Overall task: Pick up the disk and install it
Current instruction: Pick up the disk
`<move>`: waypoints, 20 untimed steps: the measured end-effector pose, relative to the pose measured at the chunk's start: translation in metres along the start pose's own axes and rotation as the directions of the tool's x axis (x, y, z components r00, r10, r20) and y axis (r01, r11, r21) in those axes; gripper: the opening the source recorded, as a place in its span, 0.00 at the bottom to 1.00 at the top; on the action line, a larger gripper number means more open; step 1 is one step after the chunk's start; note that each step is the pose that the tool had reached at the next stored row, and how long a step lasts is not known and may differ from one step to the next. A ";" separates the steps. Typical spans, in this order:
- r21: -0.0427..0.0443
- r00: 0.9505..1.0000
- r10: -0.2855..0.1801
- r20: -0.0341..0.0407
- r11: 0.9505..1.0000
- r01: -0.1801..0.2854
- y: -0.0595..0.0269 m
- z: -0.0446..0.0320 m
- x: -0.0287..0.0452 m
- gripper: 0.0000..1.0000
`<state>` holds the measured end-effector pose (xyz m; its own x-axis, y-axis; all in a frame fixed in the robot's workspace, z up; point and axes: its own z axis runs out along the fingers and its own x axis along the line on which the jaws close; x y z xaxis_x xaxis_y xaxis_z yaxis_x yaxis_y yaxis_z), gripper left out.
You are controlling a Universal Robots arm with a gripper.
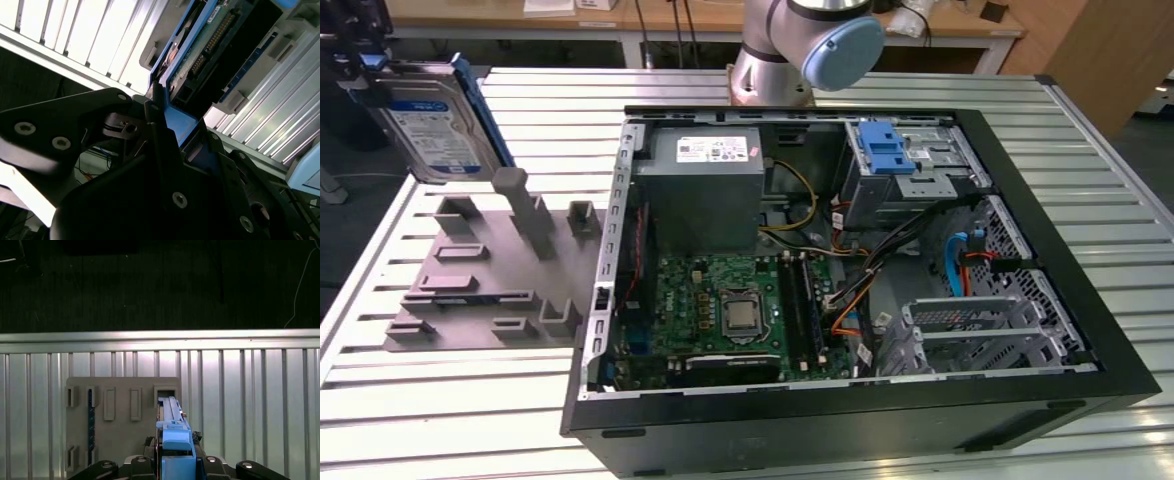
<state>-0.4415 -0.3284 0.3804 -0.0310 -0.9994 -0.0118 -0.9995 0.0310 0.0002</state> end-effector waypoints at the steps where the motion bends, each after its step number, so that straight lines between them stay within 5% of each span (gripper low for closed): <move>1: 0.000 1.000 0.000 0.000 1.000 0.000 0.0000 -0.0019 0.0000 0.36; 20: 0.000 1.000 0.000 0.000 1.000 0.000 0.0000 -0.0731 -0.0009 0.36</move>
<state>-0.4415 -0.3283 0.4535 -0.0311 -0.9994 -0.0118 -0.9995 0.0311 0.0001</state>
